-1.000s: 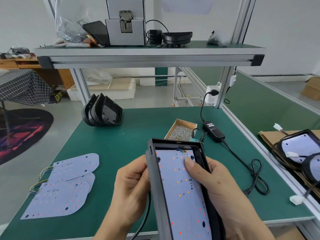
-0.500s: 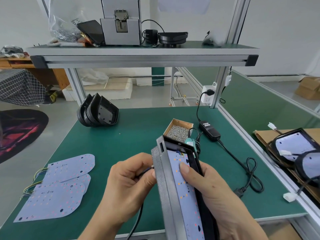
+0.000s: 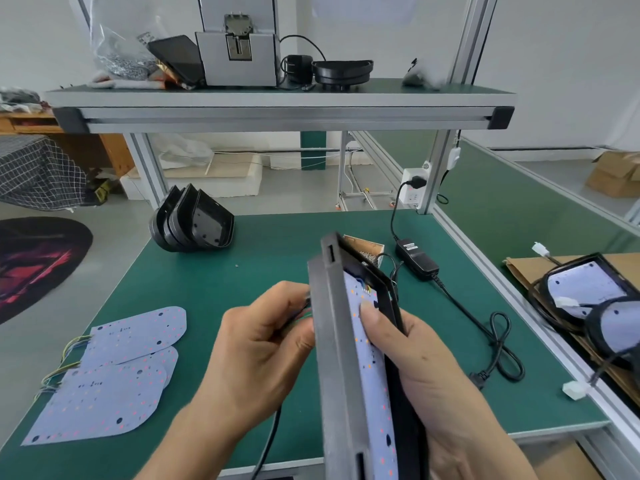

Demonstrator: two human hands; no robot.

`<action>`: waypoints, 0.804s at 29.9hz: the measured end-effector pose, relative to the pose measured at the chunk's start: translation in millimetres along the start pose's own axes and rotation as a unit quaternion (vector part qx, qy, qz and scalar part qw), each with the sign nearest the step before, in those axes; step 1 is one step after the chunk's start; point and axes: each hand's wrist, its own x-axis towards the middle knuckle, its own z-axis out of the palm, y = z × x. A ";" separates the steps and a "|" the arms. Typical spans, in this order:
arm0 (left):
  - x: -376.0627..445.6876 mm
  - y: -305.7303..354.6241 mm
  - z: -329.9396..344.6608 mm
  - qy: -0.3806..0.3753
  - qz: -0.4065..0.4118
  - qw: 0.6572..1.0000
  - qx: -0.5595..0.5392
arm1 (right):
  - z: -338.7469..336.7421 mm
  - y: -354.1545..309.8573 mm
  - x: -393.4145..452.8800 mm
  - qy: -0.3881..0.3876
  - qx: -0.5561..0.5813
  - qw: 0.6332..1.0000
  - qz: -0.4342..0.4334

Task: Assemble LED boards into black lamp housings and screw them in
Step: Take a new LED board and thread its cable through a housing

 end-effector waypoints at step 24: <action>13.2 -11.3 -10.3 0.016 0.180 0.973 0.143 | -1.5 0.5 -0.3 -0.012 -0.036 0.999 -0.022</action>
